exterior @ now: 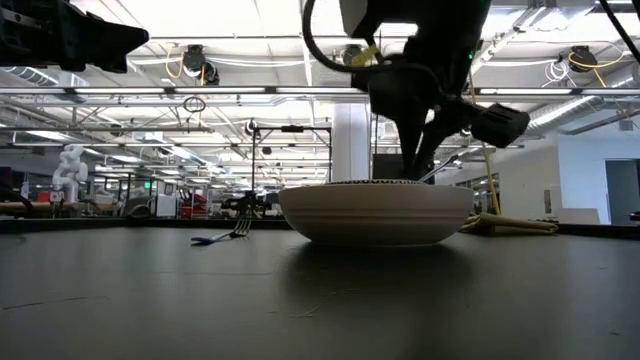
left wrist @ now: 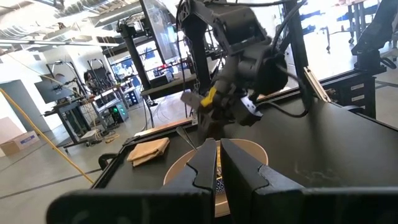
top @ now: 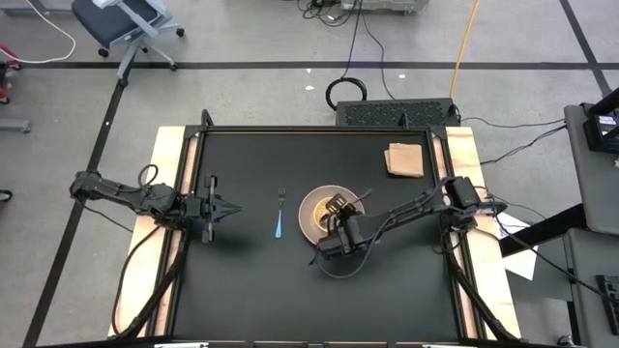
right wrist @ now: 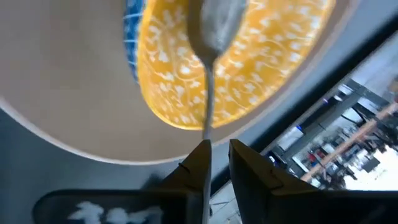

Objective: Set table place
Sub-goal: Return to Home Position

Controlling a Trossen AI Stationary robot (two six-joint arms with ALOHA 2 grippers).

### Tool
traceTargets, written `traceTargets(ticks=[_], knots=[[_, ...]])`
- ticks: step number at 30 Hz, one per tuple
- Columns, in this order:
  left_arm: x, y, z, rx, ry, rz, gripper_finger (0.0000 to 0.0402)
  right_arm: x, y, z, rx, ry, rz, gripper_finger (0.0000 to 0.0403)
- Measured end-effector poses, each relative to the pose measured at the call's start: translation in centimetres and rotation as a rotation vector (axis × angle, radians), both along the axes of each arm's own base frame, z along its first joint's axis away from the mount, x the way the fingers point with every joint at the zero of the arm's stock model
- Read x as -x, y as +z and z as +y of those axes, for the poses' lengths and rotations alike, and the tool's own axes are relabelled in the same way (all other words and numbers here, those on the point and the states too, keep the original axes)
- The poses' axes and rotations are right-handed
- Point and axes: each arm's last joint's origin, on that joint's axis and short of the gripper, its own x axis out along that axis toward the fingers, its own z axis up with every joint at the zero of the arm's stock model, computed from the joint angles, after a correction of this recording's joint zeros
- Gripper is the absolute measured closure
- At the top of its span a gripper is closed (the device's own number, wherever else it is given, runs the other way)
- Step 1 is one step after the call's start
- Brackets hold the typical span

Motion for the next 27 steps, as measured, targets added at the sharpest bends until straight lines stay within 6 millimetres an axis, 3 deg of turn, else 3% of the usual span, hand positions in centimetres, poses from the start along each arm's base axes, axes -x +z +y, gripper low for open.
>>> traceTargets(ticks=[5,13,21,27], knots=[[0.0,0.0,0.0,0.000,0.000,0.000,0.0373,0.2,2.1,0.9,0.001,-0.037,-0.074,0.0354],[0.0,0.1,0.0,-0.050,0.003,-0.013,0.0373,1.6,6.7,1.9,-0.296,-0.069,-0.272,0.0395],[0.1,0.6,0.0,-0.060,0.015,-0.060,0.0373,4.0,11.0,-0.6,-0.588,-0.046,-0.583,0.0402],[0.1,0.5,-0.1,-0.091,0.005,-0.058,0.0373,7.8,10.8,-3.0,-0.670,-0.064,-0.739,0.0402]])
